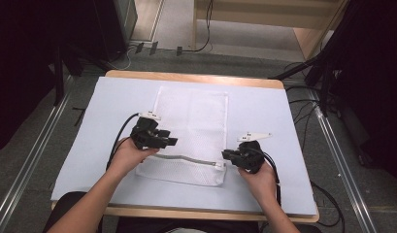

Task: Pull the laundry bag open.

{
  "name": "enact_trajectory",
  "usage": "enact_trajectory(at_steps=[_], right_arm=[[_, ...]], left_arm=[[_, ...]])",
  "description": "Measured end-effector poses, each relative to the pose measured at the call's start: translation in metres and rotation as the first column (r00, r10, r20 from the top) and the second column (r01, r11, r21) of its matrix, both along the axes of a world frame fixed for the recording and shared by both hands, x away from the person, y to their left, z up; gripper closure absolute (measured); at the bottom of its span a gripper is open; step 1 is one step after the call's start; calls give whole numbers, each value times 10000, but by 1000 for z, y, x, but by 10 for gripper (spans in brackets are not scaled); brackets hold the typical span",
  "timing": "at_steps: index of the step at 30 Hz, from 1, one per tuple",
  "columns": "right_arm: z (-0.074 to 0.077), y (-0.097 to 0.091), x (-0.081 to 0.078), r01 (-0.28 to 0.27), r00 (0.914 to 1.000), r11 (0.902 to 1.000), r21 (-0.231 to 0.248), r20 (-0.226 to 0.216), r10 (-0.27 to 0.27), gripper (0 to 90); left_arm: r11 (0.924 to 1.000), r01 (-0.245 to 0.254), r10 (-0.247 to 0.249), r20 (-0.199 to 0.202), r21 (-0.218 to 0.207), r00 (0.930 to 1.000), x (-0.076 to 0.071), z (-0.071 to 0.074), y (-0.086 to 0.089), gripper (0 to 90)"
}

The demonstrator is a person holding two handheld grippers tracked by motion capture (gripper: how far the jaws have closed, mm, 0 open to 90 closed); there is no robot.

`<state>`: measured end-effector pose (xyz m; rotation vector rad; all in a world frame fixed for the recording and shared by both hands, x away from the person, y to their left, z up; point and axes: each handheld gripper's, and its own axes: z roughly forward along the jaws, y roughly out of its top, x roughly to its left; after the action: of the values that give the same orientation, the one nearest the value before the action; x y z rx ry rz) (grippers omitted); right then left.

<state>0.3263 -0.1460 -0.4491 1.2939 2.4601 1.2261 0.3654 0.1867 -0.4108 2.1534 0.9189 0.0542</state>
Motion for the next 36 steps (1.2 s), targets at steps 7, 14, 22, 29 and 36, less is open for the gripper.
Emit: enact_trajectory(at_steps=[7,14,22,29,36], right_arm=[[-6,6,1,29,9994,9999,-118,-347,-33,900],[-13,8,1,-145,9973,9993,-342,-728,120,900],[-15,10,-5,-119,9975,9983,-565,-698,79,900],[-21,7,-4,-74,9963,9992,-401,-863,39,900],[-23,5,-5,78,9947,9999,-152,-1025,-93,900]], left_arm=[[9977,659,-665,374,170,9971,-12,-4,-22,669],[9968,795,-796,128,51,9967,-10,-13,-36,680],[9929,1145,-1136,-294,318,9931,-15,-29,-61,853],[9871,1478,-1450,-481,607,9883,-16,-43,-73,900],[9815,1791,-1756,-545,671,9830,-19,-52,-79,900]])
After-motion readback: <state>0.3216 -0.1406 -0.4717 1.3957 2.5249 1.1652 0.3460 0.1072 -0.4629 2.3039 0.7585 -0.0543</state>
